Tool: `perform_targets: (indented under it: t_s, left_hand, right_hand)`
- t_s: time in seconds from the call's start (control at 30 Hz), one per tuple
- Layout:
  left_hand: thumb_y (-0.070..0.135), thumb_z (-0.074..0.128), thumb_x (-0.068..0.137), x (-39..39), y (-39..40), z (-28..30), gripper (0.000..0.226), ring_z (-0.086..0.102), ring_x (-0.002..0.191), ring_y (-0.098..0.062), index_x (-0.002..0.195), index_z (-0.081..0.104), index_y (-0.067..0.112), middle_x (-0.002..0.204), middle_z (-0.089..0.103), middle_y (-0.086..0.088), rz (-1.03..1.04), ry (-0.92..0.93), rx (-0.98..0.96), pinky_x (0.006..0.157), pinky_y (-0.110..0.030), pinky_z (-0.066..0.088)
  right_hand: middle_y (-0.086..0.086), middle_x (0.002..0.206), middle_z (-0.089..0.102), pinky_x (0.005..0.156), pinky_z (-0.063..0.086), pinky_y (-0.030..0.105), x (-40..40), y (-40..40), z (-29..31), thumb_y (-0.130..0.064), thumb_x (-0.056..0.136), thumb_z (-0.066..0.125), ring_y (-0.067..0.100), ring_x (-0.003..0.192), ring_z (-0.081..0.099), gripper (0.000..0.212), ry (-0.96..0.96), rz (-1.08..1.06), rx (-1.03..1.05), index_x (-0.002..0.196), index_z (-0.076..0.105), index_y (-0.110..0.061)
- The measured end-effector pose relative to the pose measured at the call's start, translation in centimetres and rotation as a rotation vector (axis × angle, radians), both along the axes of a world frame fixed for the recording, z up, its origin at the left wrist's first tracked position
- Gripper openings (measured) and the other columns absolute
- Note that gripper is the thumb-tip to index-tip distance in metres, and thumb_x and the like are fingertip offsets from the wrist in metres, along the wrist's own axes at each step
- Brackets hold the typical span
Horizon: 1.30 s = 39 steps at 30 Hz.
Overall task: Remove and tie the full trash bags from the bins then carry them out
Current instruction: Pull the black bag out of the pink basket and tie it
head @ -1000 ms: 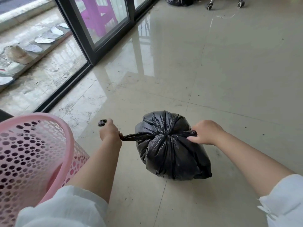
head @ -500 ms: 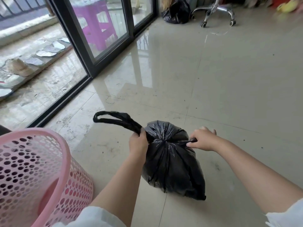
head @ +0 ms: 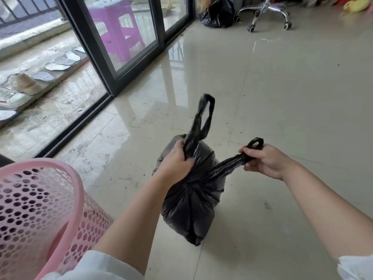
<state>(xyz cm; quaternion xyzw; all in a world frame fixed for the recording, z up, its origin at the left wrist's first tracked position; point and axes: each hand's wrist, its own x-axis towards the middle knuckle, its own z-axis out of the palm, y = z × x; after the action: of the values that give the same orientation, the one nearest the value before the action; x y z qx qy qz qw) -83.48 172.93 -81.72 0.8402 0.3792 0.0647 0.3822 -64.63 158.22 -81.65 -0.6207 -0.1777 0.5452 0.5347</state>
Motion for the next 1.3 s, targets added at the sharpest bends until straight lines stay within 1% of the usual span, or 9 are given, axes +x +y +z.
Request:
perform_targets:
  t_s: [0.17,0.33,0.5,0.63,0.73,0.9,1.0,1.17,1.3]
  left_hand:
    - [0.057,0.065,0.067,-0.7,-1.9,-1.8,0.093,0.037,0.130,-0.029,0.138,0.024,0.012,0.139,0.038,-0.016,-0.196,0.522,0.123,0.102,-0.035,0.035]
    - [0.074,0.048,0.069,-0.1,-4.5,-3.5,0.077,0.056,0.109,-0.028,0.111,0.051,0.009,0.112,0.059,-0.010,0.012,0.531,0.411,0.084,-0.035,0.045]
    - [0.044,0.037,0.089,0.9,-4.6,-3.4,0.045,0.061,0.098,-0.030,0.100,0.065,0.011,0.103,0.068,-0.010,0.060,0.462,0.386,0.067,-0.029,0.037]
    - [0.034,0.034,0.092,0.2,-3.6,-2.8,0.043,0.058,0.077,-0.030,0.069,0.060,0.007,0.075,0.063,-0.009,0.044,0.315,0.187,0.056,-0.024,0.034]
    - [0.027,0.040,0.090,-0.1,-3.1,-2.5,0.045,0.040,0.048,-0.017,0.048,0.031,0.014,0.050,0.040,-0.001,-0.026,0.267,0.003,0.046,-0.025,0.025]
    - [0.021,0.041,0.091,-0.1,-3.3,-1.6,0.039,0.036,0.025,-0.005,0.053,0.039,0.018,0.039,0.046,0.003,-0.083,0.208,-0.280,0.031,-0.012,0.029]
    - [0.018,0.036,0.095,-0.4,-2.7,-1.3,0.037,0.036,0.020,-0.004,0.059,0.045,0.013,0.027,0.048,0.005,0.003,0.118,-0.514,0.029,-0.012,0.028]
    - [0.015,0.032,0.098,-2.3,-1.7,-2.0,0.033,0.062,0.041,-0.009,0.080,0.058,0.006,0.051,0.070,-0.004,0.223,-0.118,-1.194,0.043,-0.014,0.048]
    - [0.003,0.032,0.094,-2.3,-1.1,-2.1,0.030,0.070,0.054,-0.013,0.088,0.061,0.007,0.063,0.074,-0.006,0.302,-0.397,-1.329,0.049,-0.018,0.055]
  right_hand:
    - [0.003,0.047,0.067,0.046,0.055,0.018,-0.6,0.2,-0.4,-0.008,0.095,0.038,0.010,0.037,0.061,0.029,0.113,-0.048,0.068,0.072,0.055,-0.008]
    - [0.003,0.056,0.070,0.053,0.058,0.022,-0.9,0.8,0.3,-0.008,0.094,0.036,0.013,0.047,0.065,0.050,0.172,0.033,0.185,0.057,0.070,-0.012]
    - [0.000,0.066,0.073,0.063,0.057,0.025,-1.2,1.3,1.3,0.002,0.089,0.033,0.015,0.062,0.069,0.040,0.183,0.021,0.269,0.081,0.069,-0.015]
    - [0.010,0.119,0.062,0.078,0.043,0.020,-1.3,1.3,0.6,0.011,0.082,0.043,0.018,0.108,0.054,0.049,-0.573,0.060,-0.016,0.128,0.045,-0.003]
    - [-0.001,0.155,0.018,0.114,0.009,0.030,-2.9,1.9,-0.8,-0.003,0.077,0.055,0.021,0.144,0.005,0.077,-1.215,0.407,-0.160,0.143,0.022,-0.021]
    - [0.003,0.150,0.031,0.115,0.003,0.054,-5.0,3.1,-2.1,-0.005,0.080,0.046,0.024,0.144,0.006,0.047,-1.428,0.859,-0.369,0.126,0.047,-0.014]
    - [0.020,0.117,0.059,0.095,0.035,0.037,-5.3,3.4,-1.0,-0.005,0.087,0.036,0.031,0.114,0.051,0.018,-1.314,0.793,-0.341,0.077,0.050,-0.011]
    - [0.020,0.096,0.065,0.068,0.040,0.032,-5.5,3.6,1.9,-0.013,0.086,0.045,0.032,0.090,0.057,0.022,-1.305,0.772,-0.273,0.094,0.061,-0.001]
    - [-0.003,0.054,0.046,0.045,0.030,0.015,-5.9,3.6,4.0,-0.030,0.089,0.049,0.009,0.051,0.041,0.028,-1.155,0.806,-0.157,0.068,0.060,-0.014]
